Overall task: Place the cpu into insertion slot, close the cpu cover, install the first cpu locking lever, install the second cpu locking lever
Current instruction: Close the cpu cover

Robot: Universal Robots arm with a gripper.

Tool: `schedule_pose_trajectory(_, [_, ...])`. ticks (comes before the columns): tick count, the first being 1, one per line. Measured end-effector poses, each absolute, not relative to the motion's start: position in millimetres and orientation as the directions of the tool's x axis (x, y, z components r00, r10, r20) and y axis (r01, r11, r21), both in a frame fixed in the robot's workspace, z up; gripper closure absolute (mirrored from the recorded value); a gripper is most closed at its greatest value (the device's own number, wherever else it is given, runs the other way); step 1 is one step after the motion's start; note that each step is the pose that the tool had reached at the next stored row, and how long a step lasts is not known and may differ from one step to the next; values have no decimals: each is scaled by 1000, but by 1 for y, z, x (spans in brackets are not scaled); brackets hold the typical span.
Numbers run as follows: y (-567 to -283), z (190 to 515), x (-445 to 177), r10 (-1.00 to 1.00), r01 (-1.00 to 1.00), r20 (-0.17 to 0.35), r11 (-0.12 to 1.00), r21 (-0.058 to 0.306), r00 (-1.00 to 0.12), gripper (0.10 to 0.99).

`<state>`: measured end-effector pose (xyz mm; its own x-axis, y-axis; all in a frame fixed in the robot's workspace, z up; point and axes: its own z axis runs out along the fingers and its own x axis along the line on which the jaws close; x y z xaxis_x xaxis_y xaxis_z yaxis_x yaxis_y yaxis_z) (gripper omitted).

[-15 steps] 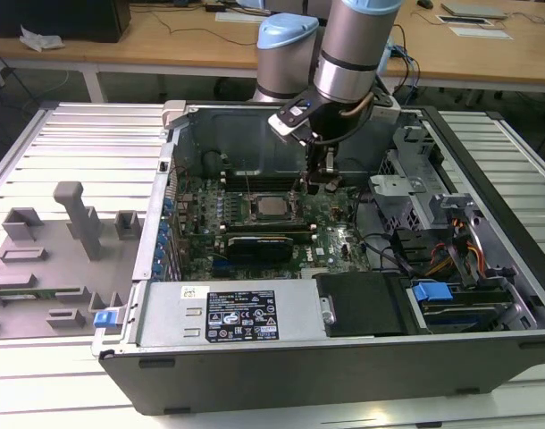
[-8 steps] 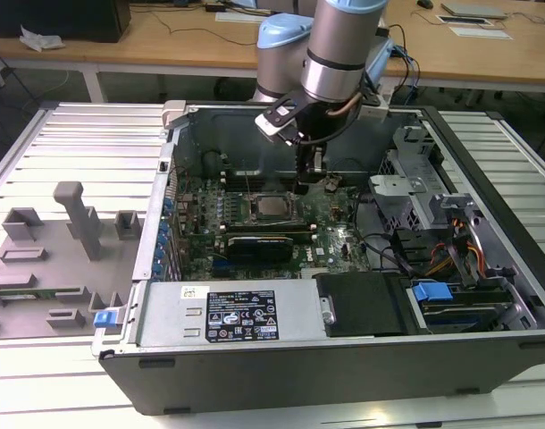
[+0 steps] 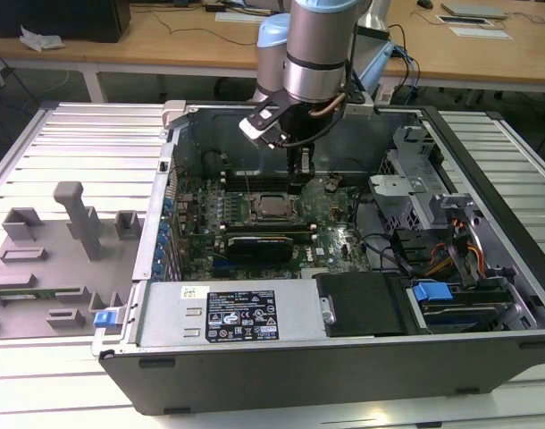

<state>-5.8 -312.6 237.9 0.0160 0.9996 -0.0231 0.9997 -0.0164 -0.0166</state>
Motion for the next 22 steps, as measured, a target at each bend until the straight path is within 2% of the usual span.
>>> schedule_pose_trajectory(22, [-321,227,-46,1000,1000,4,-16,22,16,980])
